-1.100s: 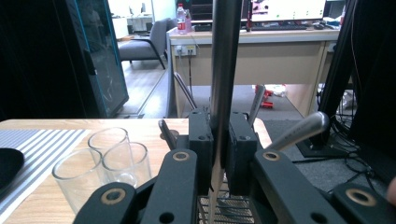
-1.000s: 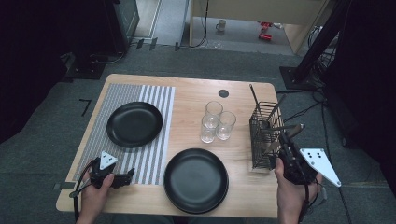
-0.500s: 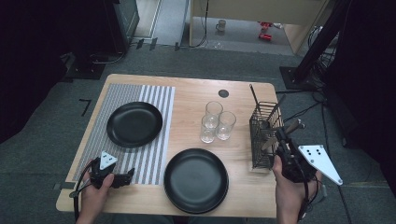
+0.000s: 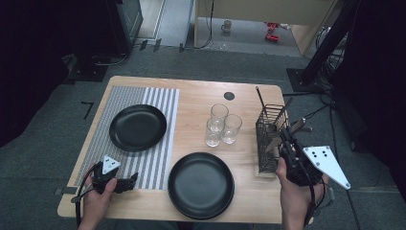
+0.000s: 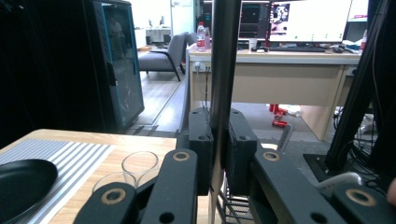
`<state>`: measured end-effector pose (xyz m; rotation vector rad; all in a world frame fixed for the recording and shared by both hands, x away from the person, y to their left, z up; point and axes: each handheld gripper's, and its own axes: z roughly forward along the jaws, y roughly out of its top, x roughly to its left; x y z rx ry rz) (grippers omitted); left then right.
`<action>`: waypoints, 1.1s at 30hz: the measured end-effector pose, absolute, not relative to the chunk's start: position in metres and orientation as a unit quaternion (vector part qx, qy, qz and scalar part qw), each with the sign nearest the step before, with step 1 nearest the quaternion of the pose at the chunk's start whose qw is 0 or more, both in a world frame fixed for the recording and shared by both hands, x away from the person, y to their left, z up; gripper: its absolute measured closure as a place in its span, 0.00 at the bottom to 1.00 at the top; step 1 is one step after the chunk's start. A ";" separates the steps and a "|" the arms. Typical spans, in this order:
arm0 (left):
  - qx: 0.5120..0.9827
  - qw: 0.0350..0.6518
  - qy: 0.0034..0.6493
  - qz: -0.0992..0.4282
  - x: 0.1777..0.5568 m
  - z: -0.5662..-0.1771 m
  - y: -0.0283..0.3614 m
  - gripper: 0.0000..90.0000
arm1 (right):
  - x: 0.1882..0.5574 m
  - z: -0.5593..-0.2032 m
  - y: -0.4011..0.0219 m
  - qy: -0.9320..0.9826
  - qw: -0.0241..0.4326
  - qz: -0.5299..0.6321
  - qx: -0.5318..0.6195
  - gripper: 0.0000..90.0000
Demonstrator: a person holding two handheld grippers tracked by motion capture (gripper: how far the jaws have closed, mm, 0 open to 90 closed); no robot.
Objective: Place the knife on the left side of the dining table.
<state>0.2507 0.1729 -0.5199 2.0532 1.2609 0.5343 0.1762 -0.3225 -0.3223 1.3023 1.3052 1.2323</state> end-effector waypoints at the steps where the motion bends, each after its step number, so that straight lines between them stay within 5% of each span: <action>1: 0.785 0.330 0.482 0.204 0.251 -0.520 0.173 0.04 | 0.176 -0.322 -0.321 0.527 0.445 0.499 0.525 0.93; 33: 0.781 0.336 0.485 0.202 0.250 -0.520 0.174 0.04 | 0.189 -0.344 -0.277 0.569 0.386 0.522 0.506 0.93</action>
